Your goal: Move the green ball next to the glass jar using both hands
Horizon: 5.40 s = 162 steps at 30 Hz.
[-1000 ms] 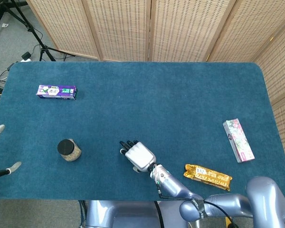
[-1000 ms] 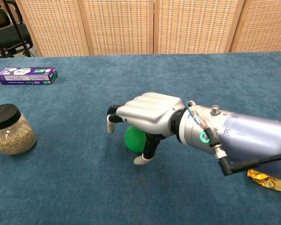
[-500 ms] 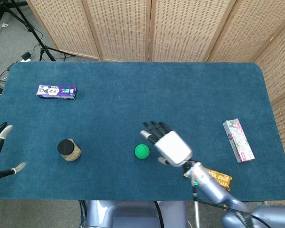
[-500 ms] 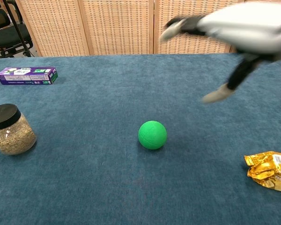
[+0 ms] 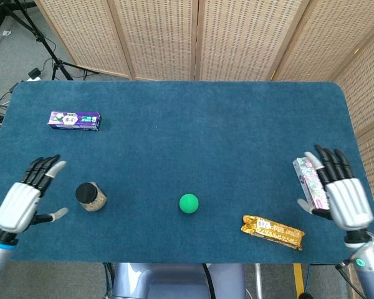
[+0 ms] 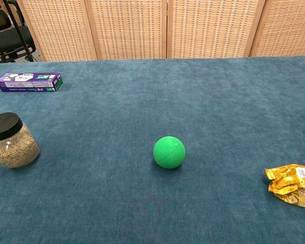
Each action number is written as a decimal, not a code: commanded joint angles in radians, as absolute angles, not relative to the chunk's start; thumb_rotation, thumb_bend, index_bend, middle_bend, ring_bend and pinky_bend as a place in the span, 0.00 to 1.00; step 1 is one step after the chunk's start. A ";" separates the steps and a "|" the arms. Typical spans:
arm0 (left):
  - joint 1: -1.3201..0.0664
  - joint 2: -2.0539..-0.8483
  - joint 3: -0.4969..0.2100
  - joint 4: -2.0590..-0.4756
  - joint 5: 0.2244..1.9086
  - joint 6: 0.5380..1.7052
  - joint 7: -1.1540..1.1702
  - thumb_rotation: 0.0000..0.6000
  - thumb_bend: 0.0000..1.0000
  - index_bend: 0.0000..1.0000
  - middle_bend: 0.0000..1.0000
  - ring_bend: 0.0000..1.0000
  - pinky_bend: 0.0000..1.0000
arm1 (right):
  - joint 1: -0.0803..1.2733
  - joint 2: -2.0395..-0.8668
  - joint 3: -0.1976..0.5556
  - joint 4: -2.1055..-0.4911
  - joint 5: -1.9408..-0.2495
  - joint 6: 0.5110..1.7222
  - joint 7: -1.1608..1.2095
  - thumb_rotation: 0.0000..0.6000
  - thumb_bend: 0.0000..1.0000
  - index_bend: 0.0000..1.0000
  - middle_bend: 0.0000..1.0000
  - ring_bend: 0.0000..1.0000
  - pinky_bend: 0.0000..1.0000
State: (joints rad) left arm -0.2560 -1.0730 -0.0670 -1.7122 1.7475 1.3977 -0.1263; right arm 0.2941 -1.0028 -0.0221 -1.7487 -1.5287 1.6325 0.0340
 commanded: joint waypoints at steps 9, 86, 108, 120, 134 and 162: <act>-0.502 -1.250 -0.089 -1.855 1.761 1.014 0.190 1.00 0.00 0.00 0.00 0.00 0.00 | 0.165 -0.987 -0.027 -1.629 -1.549 1.709 0.271 1.00 0.00 0.00 0.00 0.00 0.00; -0.683 -1.432 -0.032 -1.685 1.087 1.045 0.599 1.00 0.22 0.56 0.43 0.40 0.42 | 0.087 -0.972 0.054 -1.649 -1.648 1.658 0.259 1.00 0.00 0.00 0.00 0.00 0.00; -0.680 -1.396 0.020 -1.646 1.203 0.980 0.544 1.00 0.19 0.54 0.43 0.40 0.42 | 0.087 -0.974 0.064 -1.652 -1.642 1.636 0.254 1.00 0.00 0.00 0.00 0.00 0.00; -0.684 -1.395 0.013 -1.664 1.126 0.966 0.615 1.00 0.16 0.44 0.34 0.29 0.38 | 0.085 -0.974 0.070 -1.652 -1.639 1.635 0.261 1.00 0.00 0.00 0.00 0.00 0.00; -0.711 -1.377 0.009 -1.729 0.983 0.976 0.739 1.00 0.06 0.14 0.00 0.00 0.11 | 0.084 -0.978 0.074 -1.651 -1.640 1.635 0.260 1.00 0.00 0.00 0.00 0.00 0.00; -0.424 -1.042 0.026 -1.919 1.466 1.378 0.189 1.00 0.00 0.00 0.00 0.00 0.00 | 0.076 -0.986 0.074 -1.664 -1.651 1.644 0.223 1.00 0.00 0.00 0.00 0.00 0.00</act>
State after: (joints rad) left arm -0.5285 -1.0596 0.0101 -1.9530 1.3590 1.2361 0.3045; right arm 0.0763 -0.9842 0.0737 -1.6631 -1.6515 1.6429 0.2249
